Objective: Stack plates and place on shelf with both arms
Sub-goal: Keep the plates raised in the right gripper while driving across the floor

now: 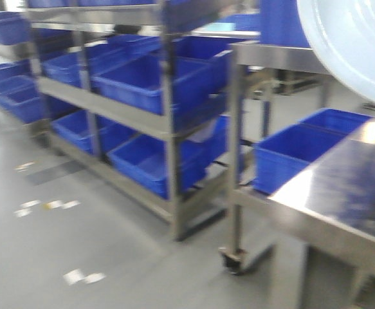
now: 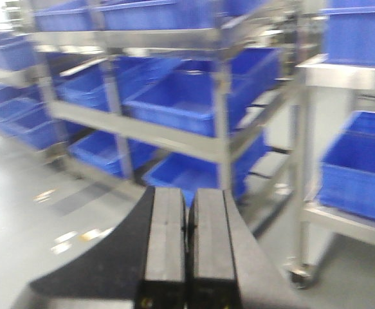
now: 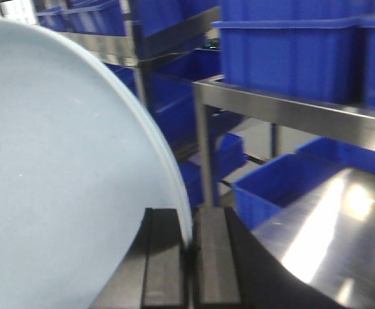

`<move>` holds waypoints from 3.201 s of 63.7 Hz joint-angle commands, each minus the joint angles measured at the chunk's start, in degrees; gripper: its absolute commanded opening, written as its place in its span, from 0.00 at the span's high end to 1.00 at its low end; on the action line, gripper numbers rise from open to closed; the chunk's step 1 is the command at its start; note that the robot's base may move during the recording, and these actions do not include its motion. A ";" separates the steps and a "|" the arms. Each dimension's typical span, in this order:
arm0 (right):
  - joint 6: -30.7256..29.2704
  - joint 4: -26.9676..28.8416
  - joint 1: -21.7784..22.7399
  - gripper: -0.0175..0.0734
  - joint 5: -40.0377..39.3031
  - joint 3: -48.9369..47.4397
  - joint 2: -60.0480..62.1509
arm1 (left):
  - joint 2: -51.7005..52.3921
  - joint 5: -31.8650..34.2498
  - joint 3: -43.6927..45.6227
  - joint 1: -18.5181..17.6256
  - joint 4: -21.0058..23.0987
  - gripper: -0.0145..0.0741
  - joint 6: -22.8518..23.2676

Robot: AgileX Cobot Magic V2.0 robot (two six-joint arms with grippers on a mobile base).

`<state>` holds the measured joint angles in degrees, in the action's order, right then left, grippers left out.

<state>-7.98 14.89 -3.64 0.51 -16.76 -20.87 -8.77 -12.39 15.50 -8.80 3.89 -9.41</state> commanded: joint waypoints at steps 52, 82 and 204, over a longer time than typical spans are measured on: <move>0.00 -0.15 0.32 0.75 -5.86 -1.86 -0.18 | -0.51 4.51 1.73 -0.03 0.25 0.75 0.59; 0.00 -0.15 0.32 0.75 -5.86 -1.86 -0.18 | -0.51 4.51 1.73 -0.03 0.25 0.75 0.59; 0.00 -0.15 0.32 0.75 -5.86 -1.86 -0.18 | -0.51 4.51 1.73 -0.03 0.25 0.75 0.59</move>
<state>-7.98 14.89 -3.64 0.51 -16.76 -20.80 -8.77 -12.39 15.50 -8.80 3.89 -9.41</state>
